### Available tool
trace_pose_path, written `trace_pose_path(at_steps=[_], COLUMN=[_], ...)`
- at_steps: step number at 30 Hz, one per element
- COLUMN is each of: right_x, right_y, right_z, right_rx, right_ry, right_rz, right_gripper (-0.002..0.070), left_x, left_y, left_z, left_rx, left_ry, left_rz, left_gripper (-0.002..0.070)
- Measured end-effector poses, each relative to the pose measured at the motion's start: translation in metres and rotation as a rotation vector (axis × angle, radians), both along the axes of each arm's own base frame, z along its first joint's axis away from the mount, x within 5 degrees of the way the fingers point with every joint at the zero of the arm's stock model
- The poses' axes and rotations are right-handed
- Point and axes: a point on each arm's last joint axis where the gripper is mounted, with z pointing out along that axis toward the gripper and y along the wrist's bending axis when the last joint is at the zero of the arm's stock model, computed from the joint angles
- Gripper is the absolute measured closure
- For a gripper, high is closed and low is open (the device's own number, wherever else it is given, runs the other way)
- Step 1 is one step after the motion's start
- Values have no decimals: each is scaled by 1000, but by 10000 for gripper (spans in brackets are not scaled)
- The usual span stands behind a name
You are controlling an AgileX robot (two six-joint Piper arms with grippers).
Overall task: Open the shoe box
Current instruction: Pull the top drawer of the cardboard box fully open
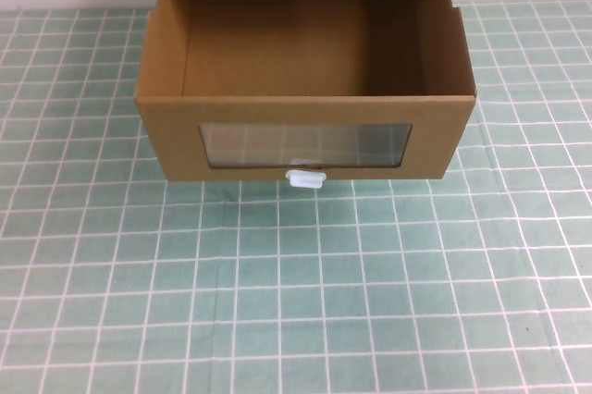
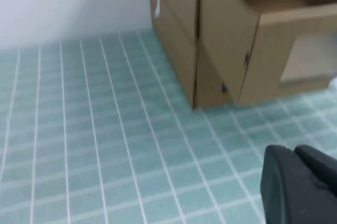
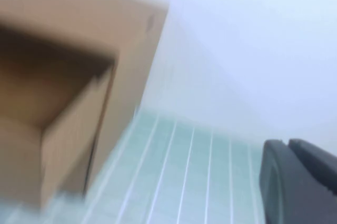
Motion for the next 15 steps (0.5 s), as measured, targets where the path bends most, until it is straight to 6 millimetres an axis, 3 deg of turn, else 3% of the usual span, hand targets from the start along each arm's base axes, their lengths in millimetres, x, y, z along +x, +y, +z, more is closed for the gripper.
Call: trace_pose_path(at_steps=[5, 8, 15], right_x=[-23, -31, -36], right_y=[-7, -9, -11], right_z=[-57, -68, -69], right_rx=[-21, -21, -17], right_ry=[87, 72, 50], right_rz=[-9, -9, -9], right_gripper=[689, 689, 689], left_x=[17, 25, 30], left_y=[0, 0, 1], left_z=[-31, -35, -37], left_rx=[1, -20, -34], left_ry=[7, -83, -146], left_rz=[22, 44, 59], left_gripper=[680, 680, 680])
